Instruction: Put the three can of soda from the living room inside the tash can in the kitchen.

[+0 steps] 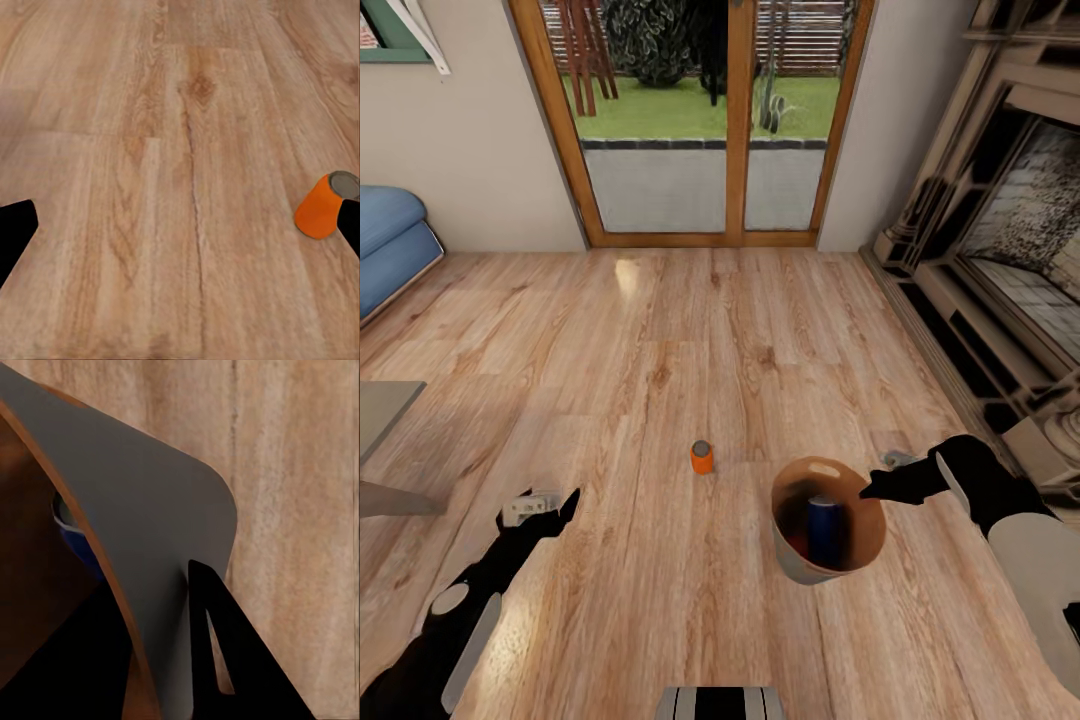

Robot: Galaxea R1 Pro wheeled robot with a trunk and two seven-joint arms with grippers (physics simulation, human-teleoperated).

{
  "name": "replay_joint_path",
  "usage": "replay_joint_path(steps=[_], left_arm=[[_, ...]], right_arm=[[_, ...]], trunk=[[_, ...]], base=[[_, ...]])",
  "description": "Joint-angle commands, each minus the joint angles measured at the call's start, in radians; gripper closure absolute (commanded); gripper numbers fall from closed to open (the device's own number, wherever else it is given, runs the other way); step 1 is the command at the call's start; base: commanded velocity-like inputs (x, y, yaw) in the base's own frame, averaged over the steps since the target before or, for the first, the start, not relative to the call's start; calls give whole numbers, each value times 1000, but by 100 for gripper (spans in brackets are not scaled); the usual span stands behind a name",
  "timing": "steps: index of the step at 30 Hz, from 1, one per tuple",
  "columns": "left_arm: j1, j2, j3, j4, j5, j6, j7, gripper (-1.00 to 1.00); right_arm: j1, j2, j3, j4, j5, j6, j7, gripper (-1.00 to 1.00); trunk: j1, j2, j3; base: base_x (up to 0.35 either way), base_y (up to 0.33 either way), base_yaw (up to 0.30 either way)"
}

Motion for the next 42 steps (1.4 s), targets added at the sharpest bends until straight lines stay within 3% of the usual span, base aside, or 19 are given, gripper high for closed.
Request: replay_joint_path(steps=[1,5,14,27,42], left_arm=[[0,-3,1,19,0,-22,16,-100],[2,-9,3,66,-3,-75,54,-100],[3,-11,3,190,-1,-101,64,-100],[3,-13,-3,203,-3,-98,62,-100],[3,-13,-5,215,-3,-98,63,-100]], right_arm=[[4,-7,-6,-2,-11,-7,8,100],[18,-22,-26,-5,-10,-24,22,100],[28,-25,-37,-9,-10,-47,24,100],[31,-16,-36,-10,-11,-51,21,100],[31,-17,-37,-11,-10,-51,12,100]], trunk=[[0,0,0],[0,0,0],[0,0,0],[0,0,0],[0,0,0]], base=[[0,0,0],[0,0,0],[29,-10,0],[274,-93,-14],[322,-4,-229]])
